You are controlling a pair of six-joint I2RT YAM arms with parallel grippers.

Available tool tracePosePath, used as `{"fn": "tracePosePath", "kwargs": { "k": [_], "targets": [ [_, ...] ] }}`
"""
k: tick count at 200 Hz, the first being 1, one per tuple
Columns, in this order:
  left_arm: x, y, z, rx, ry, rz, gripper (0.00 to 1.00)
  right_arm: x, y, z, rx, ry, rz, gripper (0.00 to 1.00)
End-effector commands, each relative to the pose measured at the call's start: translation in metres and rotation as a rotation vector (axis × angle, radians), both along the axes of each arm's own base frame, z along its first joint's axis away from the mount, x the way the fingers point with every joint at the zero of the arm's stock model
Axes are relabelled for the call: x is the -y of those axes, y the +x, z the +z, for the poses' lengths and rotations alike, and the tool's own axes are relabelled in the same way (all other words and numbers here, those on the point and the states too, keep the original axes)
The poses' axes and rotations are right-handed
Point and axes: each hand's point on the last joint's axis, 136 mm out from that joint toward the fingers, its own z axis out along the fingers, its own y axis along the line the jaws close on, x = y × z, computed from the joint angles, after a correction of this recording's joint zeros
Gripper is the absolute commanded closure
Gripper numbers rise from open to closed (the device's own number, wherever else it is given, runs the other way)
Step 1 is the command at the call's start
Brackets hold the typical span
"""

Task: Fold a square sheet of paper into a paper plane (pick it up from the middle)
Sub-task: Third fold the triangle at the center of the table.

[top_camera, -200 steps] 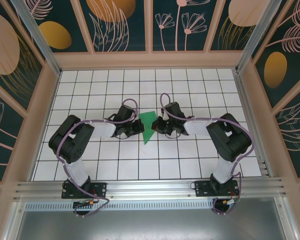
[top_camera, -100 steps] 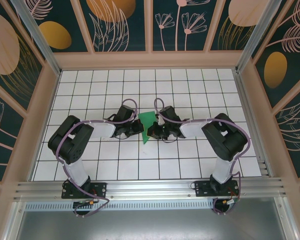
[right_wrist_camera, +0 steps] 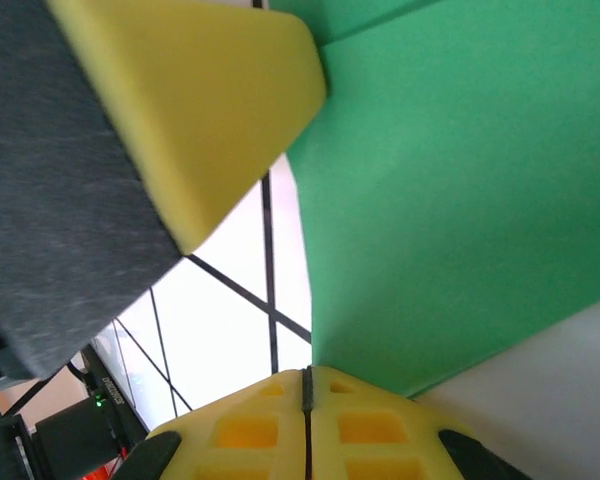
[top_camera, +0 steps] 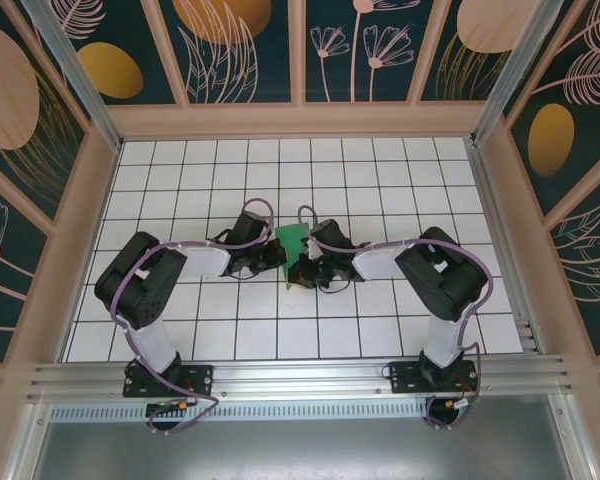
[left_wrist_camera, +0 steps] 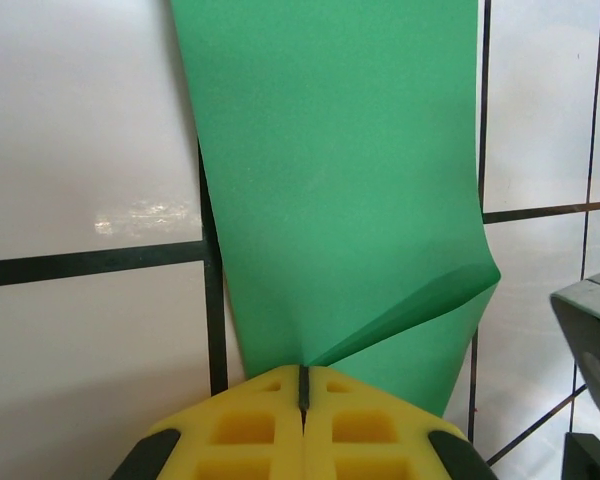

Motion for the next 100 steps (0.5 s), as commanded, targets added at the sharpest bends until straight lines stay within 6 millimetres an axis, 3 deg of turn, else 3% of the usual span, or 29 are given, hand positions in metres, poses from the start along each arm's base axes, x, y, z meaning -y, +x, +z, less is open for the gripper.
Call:
{"fn": "tracePosePath", "kwargs": {
  "k": [1, 55, 100],
  "targets": [
    [-0.017, -0.01, -0.015, -0.041, 0.069, 0.037, 0.92, -0.003, -0.007, -0.007, 0.003, -0.002, 0.043, 0.91],
    [-0.017, -0.01, -0.015, -0.04, 0.069, 0.038, 0.92, -0.009, -0.008, 0.013, 0.063, 0.02, 0.066, 0.91],
    [-0.017, -0.01, -0.016, -0.04, 0.07, 0.037, 0.92, -0.004, -0.015, -0.01, 0.019, -0.048, 0.067, 0.91]
  ]
}}
